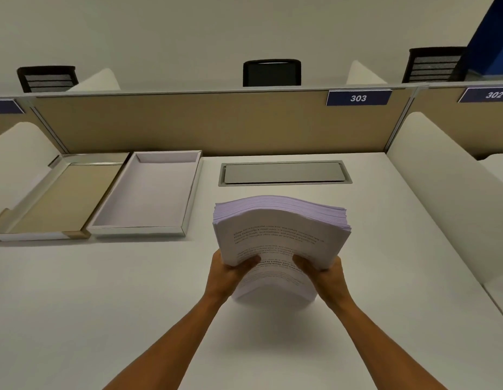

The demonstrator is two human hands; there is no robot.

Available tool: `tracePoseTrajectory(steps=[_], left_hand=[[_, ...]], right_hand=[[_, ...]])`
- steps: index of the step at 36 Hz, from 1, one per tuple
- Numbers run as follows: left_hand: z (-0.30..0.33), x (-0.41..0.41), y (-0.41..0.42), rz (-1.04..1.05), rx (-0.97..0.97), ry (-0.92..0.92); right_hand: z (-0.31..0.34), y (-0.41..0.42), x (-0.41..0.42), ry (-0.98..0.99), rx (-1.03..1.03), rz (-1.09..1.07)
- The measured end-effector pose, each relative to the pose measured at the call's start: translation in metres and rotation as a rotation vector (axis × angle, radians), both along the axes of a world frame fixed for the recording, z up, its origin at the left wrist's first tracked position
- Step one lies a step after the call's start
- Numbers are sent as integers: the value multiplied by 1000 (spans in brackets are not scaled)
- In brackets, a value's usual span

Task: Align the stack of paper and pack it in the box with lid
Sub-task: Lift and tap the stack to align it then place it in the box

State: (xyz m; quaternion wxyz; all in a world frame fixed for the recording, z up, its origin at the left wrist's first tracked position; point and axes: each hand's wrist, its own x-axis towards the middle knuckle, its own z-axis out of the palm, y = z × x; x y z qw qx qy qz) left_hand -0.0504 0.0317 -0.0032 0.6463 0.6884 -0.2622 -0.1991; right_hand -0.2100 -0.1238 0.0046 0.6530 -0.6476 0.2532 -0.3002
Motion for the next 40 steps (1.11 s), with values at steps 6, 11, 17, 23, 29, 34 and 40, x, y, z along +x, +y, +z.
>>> tracePoseTrajectory(steps=[6, 11, 17, 23, 29, 34, 40], left_hand=[[-7, -3, 0, 31, 31, 4], [0, 3, 1, 32, 62, 22], [13, 24, 5, 9, 122, 84], [28, 53, 17, 27, 172, 93], [37, 95, 35, 57, 196, 223], [38, 132, 55, 80, 206, 337], [43, 184, 77, 88, 281, 361]], right_hand=[[-3, 1, -1, 77, 9, -9], [-1, -5, 4, 136, -9, -9], [14, -1, 23, 184, 49, 32], [26, 4, 52, 290, 127, 57], [39, 14, 95, 397, 277, 106], [46, 27, 138, 434, 376, 149], [48, 43, 196, 439, 446, 138]])
